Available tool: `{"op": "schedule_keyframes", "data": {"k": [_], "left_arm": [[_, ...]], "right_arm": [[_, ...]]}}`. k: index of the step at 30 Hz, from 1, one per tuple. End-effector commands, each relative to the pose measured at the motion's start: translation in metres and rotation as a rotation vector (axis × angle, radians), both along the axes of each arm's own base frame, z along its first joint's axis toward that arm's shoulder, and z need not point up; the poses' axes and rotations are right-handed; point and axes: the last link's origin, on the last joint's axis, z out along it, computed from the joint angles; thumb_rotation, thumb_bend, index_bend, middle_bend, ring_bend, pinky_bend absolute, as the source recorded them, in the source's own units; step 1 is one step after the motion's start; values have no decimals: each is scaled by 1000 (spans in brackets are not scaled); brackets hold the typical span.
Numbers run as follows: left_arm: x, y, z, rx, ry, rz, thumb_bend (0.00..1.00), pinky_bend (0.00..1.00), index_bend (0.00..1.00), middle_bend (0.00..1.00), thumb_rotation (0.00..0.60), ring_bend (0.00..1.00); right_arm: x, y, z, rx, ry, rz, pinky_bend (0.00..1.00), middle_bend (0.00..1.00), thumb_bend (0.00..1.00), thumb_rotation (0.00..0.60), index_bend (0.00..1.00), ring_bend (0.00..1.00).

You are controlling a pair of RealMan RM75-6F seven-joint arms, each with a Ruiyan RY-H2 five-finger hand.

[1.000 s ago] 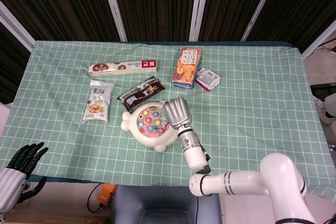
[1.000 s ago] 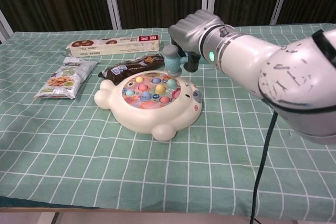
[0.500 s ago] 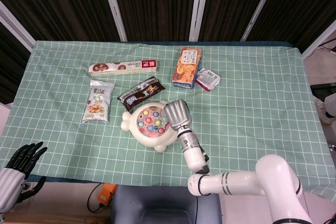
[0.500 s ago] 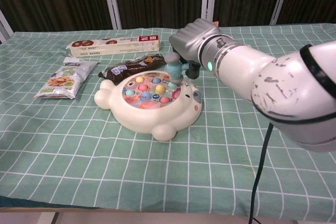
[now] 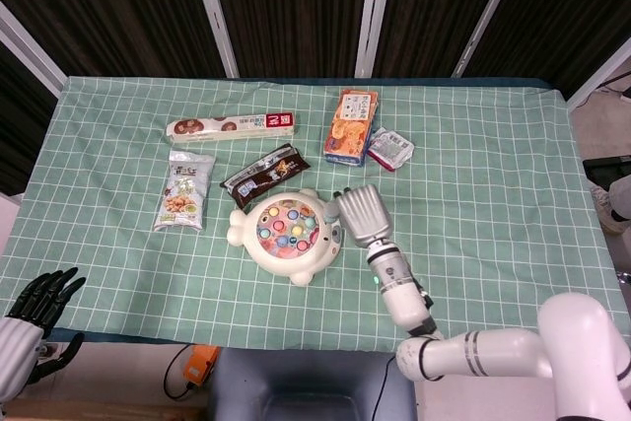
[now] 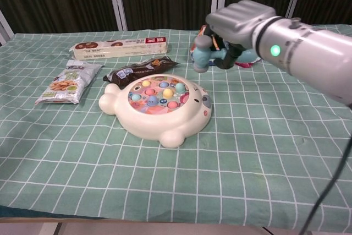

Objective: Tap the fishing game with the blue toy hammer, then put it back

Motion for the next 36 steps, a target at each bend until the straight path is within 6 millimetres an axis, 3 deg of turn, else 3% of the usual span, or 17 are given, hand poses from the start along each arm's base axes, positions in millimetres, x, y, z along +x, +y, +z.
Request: {"op": "schedule_keyframes", "data": {"k": [1, 5, 11, 17, 36], "left_arm": [[1, 0, -2, -5, 4, -4, 388, 92, 0, 12, 600, 20], [2, 1, -4, -7, 11, -2, 389, 92, 0, 12, 600, 20], [2, 3, -6, -13, 19, 0, 388, 92, 0, 12, 600, 20], [2, 3, -6, -13, 20, 2, 389, 92, 0, 12, 600, 20], [2, 2, -5, -13, 17, 3, 388, 92, 0, 12, 600, 20]], "right_arm": [[-56, 15, 16, 24, -74, -43, 947, 763, 558, 600, 1000, 832], [-98, 17, 15, 39, -110, -79, 947, 763, 558, 600, 1000, 829], [-130, 14, 3, 60, -96, -97, 947, 763, 558, 600, 1000, 828], [-138, 12, -4, 73, -86, -102, 947, 763, 558, 600, 1000, 827], [-139, 8, -23, 113, -33, -125, 939, 763, 548, 600, 1000, 818]]}}
